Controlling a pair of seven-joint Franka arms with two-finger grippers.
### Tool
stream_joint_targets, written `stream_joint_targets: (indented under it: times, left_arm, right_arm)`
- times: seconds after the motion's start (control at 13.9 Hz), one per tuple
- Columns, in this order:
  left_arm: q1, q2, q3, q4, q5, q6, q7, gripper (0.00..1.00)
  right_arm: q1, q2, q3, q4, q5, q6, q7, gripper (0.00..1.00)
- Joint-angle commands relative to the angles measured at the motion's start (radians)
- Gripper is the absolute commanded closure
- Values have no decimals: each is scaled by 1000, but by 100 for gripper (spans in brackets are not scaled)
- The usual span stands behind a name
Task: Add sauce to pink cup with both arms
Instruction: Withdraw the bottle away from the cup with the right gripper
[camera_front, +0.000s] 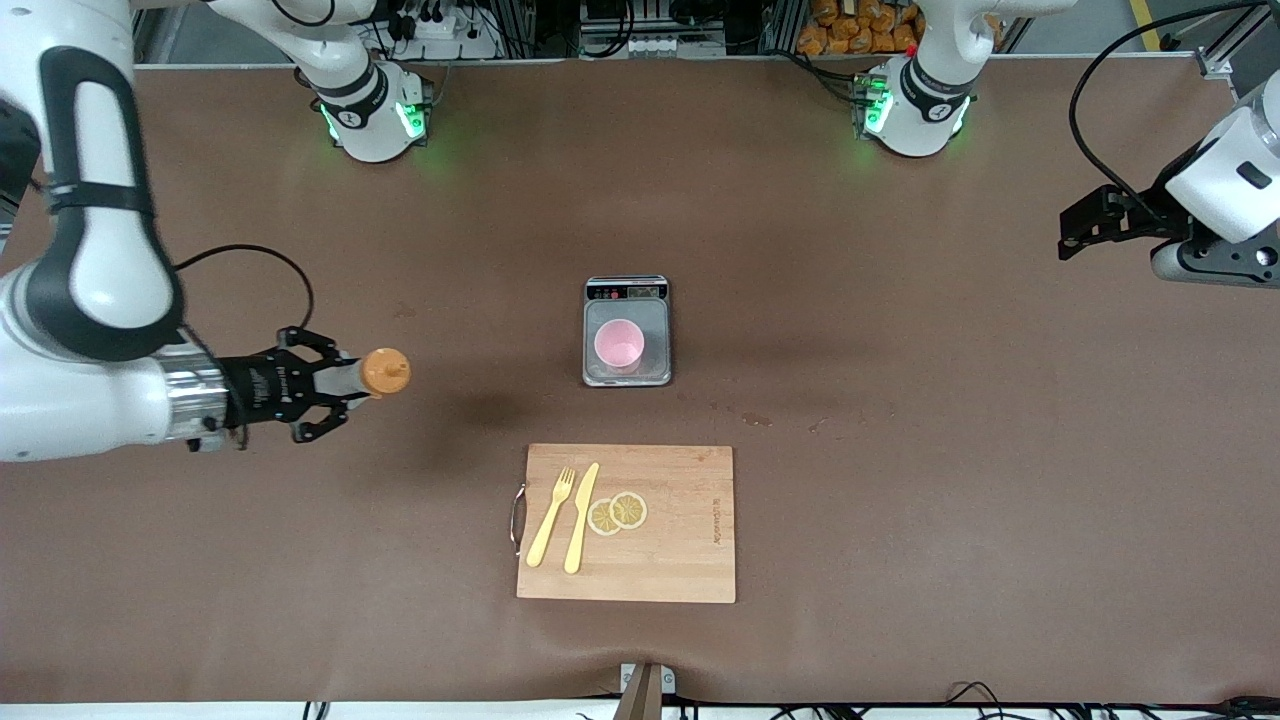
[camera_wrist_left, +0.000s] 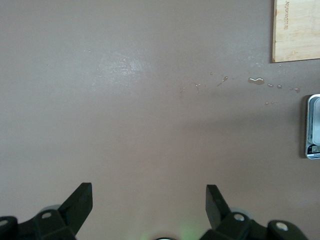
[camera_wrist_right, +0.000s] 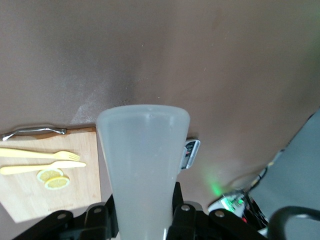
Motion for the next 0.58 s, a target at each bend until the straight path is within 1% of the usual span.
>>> stream_joint_targets:
  times: [0.0, 0.22, 0.51]
  left_arm:
    - [1, -3, 0, 1, -7, 1, 1, 0]
    - [1, -3, 0, 1, -7, 1, 1, 0]
    - [1, -3, 0, 1, -6, -1, 1, 0]
  right_arm:
    - [-123, 7, 17, -30, 92, -57, -149, 100]
    - [-224, 56, 17, -47, 131, -104, -313, 100]
    - [-341, 157, 17, -46, 218, -168, -463, 100]
